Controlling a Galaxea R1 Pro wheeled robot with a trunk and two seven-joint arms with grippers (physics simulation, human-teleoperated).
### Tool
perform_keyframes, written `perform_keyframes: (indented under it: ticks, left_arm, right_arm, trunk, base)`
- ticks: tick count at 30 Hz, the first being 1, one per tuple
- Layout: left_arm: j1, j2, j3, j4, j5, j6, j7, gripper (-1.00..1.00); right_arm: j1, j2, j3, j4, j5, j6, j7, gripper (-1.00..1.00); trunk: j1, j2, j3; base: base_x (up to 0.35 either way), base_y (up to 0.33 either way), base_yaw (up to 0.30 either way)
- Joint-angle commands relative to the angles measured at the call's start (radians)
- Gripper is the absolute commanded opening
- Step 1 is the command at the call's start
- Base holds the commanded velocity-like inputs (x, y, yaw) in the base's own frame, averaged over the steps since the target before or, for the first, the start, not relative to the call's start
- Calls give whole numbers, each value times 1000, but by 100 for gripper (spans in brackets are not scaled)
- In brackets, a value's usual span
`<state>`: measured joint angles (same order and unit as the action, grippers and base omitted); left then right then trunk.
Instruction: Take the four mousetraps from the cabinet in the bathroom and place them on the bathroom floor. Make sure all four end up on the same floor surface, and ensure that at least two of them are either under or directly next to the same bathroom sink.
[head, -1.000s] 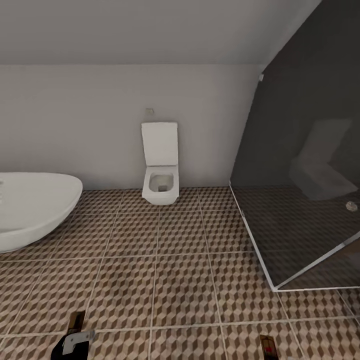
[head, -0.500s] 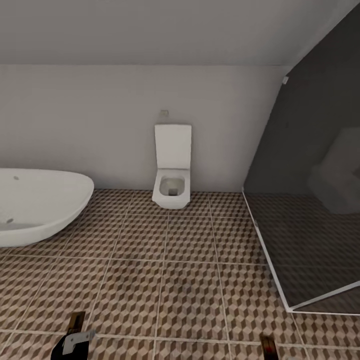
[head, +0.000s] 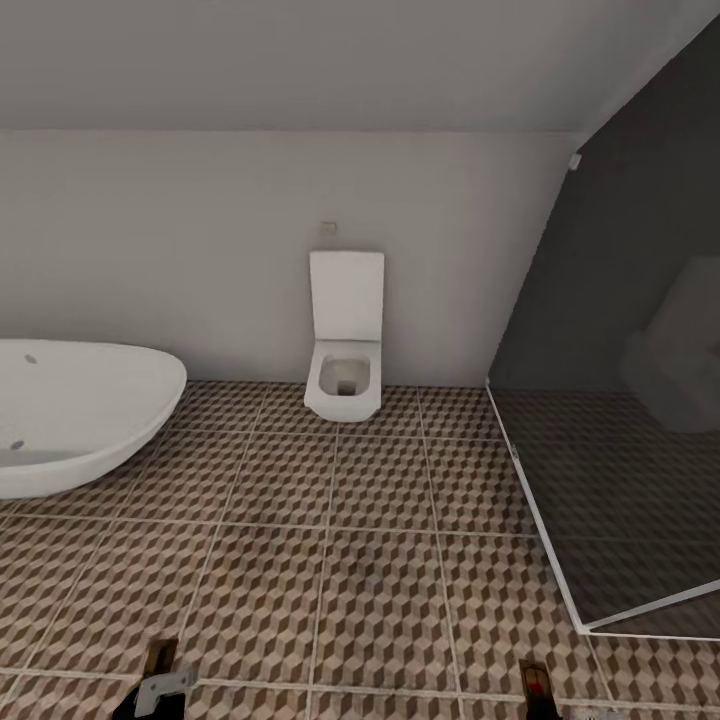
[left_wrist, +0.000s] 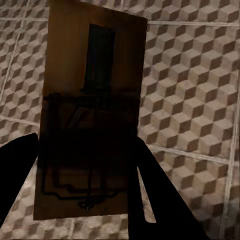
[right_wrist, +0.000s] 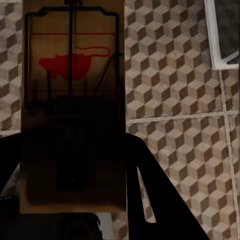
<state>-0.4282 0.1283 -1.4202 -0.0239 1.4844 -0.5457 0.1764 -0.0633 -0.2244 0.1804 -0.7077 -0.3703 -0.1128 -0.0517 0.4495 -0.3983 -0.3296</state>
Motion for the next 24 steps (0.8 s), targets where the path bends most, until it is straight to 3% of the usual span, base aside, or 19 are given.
perform_keyframes:
  ticks: [1,4,7,10,14,17,24]
  left_arm:
    - [0,-1,-8,-3,1,42,10,-100]
    - [-2,-7,-7,-4,0,304,5,-100]
    - [-13,-10,-7,-6,-1,396,2,-100]
    - [-57,-15,-6,-9,-1,431,2,-100]
    - [-127,-18,-6,-8,-1,450,3,-100]
    - [-207,-19,-6,-7,-1,480,4,-100]
    - [-288,-19,-6,-7,-1,519,5,-100]
  right_arm:
    - [-1,-2,7,-3,-10,-8,-5,-100]
    - [-25,-2,6,-43,42,9,-30,-100]
    - [-89,6,5,-72,117,96,-54,-100]
    - [-174,24,5,-85,167,181,-62,-100]
    - [-274,44,5,-90,186,225,-66,-100]
    - [-356,76,5,-90,191,265,-69,-100]
    - [-391,123,7,-72,192,282,-70,-100]
  trunk:
    - [0,-2,-2]
    - [0,-2,-2]
    - [0,-2,-2]
    - [0,-2,-2]
    - [0,-2,-2]
    - [0,-2,-2]
    - [0,-2,-2]
  base:
    - [3,0,0]
    - [1,0,0]
    - [0,0,0]
    - [0,0,0]
    - [0,0,0]
    - [0,0,0]
    - [0,0,0]
